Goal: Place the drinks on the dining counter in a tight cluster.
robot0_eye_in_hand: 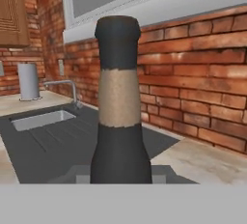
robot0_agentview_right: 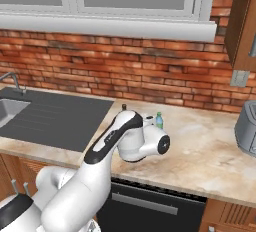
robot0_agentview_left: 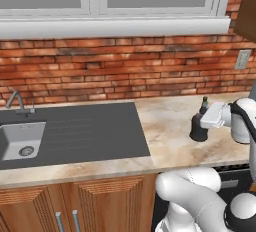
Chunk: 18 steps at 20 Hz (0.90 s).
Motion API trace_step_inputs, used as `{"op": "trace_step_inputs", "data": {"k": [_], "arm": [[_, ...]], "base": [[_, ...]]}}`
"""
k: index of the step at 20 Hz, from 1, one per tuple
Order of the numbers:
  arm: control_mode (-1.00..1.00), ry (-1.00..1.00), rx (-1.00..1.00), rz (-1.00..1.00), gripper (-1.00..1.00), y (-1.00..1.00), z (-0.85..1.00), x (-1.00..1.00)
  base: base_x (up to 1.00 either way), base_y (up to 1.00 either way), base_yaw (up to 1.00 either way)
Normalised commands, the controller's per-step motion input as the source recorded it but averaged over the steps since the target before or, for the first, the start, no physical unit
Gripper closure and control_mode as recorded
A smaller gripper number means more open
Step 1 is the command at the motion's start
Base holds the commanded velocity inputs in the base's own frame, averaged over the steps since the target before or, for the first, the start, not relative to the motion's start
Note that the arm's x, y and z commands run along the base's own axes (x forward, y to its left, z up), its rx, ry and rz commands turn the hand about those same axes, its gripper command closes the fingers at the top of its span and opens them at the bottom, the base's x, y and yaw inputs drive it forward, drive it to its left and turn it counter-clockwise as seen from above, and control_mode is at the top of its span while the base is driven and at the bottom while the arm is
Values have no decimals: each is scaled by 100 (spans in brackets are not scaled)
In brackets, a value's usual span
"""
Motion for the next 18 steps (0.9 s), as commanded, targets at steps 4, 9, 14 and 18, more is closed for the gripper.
{"op": "trace_step_inputs", "data": {"k": [4, 9, 14, 18], "arm": [[-100, 0, 6, 0, 100, 6, 37, -27], [-100, 0, 3, 0, 100, 1, 23, -25], [-100, -1, 1, 0, 100, 0, 4, -5], [100, 0, 0, 0, 100, 0, 0, 0]], "base": [[0, 0, 0], [0, 0, 0], [0, 0, 0], [-4, 0, 0]]}}
